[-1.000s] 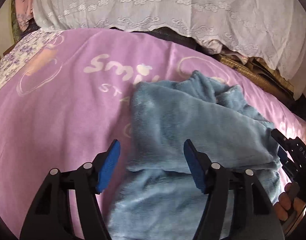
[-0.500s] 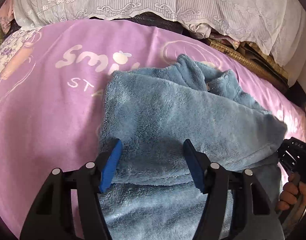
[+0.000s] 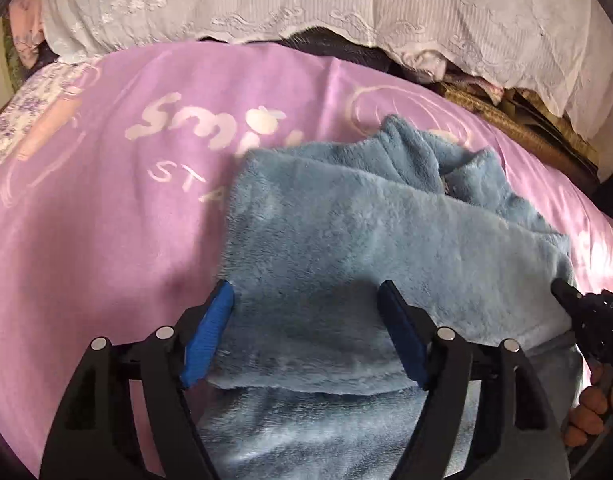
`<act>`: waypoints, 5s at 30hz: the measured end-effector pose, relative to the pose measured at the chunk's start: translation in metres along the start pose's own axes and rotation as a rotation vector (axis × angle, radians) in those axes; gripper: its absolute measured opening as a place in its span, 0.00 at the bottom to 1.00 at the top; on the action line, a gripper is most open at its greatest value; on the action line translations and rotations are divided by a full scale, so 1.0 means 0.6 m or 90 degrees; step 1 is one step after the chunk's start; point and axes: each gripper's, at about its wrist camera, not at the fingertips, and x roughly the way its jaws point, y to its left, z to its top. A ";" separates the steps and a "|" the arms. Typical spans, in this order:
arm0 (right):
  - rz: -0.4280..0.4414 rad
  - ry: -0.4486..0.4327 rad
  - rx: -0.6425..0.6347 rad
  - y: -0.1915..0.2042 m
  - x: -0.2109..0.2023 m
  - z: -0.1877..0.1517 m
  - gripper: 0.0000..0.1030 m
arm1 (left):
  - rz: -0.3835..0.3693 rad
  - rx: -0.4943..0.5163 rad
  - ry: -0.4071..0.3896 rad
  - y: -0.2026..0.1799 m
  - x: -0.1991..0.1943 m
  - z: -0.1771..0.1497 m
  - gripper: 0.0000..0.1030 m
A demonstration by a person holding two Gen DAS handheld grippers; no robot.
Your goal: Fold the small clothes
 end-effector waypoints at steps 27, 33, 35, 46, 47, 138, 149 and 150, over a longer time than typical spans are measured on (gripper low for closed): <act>-0.054 0.009 -0.211 0.105 -0.001 -0.100 0.38 | 0.044 0.050 0.028 -0.018 0.007 -0.039 0.93; -0.050 -0.001 -0.215 0.092 -0.057 -0.132 0.50 | 0.001 0.003 0.039 0.016 -0.029 -0.070 0.93; -0.056 0.005 -0.209 0.082 -0.066 -0.143 0.50 | 0.020 0.025 0.028 0.009 -0.050 -0.088 0.92; -0.103 0.012 -0.333 0.077 -0.130 -0.244 0.63 | 0.098 0.138 0.001 -0.023 -0.125 -0.219 0.93; -0.111 0.010 -0.345 0.077 -0.135 -0.252 0.63 | 0.102 0.139 -0.002 -0.022 -0.130 -0.225 0.93; 0.120 0.052 -0.167 -0.068 -0.323 -0.253 0.14 | -0.234 0.032 -0.028 0.088 -0.247 -0.240 0.15; 0.123 0.021 -0.130 -0.031 -0.256 -0.165 0.14 | -0.162 0.028 -0.095 0.048 -0.219 -0.138 0.15; 0.117 0.017 -0.131 -0.028 -0.251 -0.159 0.14 | -0.156 0.027 -0.097 0.045 -0.213 -0.131 0.15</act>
